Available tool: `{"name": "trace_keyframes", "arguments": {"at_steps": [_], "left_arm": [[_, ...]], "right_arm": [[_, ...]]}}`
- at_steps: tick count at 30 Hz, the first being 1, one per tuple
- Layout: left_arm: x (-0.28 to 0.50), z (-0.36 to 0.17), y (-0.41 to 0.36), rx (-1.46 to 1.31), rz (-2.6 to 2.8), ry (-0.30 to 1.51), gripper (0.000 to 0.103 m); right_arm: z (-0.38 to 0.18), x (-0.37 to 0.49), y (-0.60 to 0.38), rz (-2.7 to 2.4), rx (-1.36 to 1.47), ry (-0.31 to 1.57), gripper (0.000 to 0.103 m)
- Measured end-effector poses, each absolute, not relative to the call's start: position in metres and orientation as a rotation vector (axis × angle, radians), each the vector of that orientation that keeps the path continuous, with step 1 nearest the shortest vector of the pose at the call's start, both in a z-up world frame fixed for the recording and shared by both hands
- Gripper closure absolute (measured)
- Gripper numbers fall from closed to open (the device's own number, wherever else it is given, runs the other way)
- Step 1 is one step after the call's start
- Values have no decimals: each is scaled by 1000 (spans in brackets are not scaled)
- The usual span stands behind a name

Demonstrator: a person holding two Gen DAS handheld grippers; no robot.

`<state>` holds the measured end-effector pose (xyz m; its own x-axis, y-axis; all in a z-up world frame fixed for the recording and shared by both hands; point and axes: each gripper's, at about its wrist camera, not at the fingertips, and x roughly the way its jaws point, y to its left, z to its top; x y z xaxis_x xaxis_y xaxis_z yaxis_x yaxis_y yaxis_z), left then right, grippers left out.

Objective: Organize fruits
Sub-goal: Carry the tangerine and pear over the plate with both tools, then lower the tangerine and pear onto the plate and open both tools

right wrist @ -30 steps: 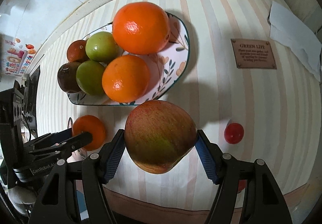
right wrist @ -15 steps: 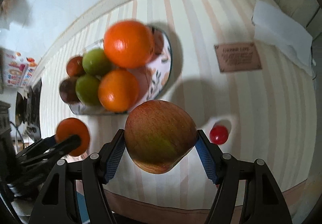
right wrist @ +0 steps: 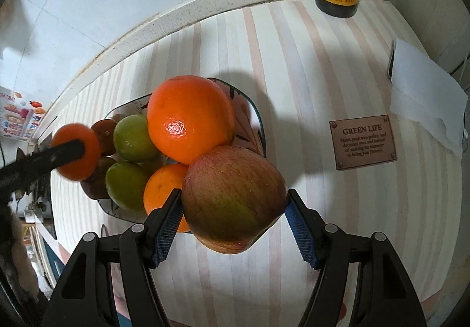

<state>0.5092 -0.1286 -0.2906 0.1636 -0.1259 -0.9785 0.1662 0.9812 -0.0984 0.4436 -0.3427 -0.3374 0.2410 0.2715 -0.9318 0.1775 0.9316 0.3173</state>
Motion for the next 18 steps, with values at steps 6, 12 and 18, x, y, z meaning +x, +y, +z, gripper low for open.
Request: {"name": "trace_keyframes", "arguments": {"at_steps": [6, 12, 18], "left_arm": [[522, -298, -137, 62, -205, 1403, 49], [528, -300, -134, 41, -195, 1426, 49], [525, -291, -128, 5, -204, 1411, 23]], "right_arm": [[-341, 445, -346, 72, 450, 1317, 31], [-342, 447, -353, 108, 515, 1318, 21], [-339, 448, -355, 100, 526, 1327, 13]]}}
